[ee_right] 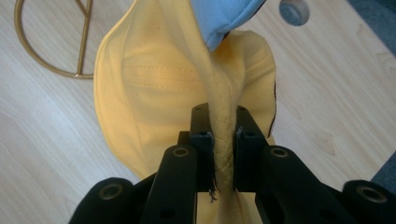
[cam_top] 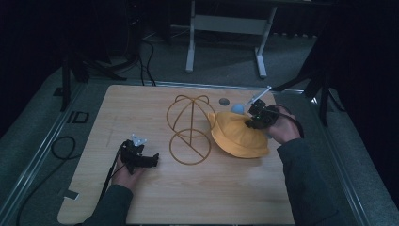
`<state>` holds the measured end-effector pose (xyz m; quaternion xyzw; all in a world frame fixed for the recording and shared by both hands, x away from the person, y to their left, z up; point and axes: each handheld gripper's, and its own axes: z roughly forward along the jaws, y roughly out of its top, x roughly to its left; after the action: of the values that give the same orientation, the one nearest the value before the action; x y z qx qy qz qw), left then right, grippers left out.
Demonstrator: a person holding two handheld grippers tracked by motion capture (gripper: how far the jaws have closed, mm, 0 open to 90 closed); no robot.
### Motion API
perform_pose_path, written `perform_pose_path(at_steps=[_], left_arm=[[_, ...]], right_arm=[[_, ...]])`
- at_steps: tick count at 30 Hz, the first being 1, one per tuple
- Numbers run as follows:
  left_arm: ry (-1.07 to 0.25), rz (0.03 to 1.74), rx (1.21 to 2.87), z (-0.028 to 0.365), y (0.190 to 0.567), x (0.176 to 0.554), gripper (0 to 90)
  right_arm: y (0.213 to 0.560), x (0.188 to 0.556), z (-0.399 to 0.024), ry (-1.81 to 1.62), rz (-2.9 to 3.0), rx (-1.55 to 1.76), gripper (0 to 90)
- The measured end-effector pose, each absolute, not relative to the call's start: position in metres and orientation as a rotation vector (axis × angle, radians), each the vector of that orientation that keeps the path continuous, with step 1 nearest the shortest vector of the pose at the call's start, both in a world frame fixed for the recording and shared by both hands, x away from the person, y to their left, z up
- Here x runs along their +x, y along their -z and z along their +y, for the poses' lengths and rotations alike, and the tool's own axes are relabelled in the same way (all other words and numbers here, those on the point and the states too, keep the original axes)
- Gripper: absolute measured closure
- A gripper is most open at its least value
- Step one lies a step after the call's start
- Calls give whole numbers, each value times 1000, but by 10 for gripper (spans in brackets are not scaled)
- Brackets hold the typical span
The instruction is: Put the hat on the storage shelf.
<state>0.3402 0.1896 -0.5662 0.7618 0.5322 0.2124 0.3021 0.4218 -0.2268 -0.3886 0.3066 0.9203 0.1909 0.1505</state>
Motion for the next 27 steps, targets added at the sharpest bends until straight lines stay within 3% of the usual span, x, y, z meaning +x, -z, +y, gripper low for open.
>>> perform_pose_path(at_steps=[27], left_arm=[[-563,1411,2020,190,566,340,1]], right_arm=[[360,418,-244,-742,2543,908,818]])
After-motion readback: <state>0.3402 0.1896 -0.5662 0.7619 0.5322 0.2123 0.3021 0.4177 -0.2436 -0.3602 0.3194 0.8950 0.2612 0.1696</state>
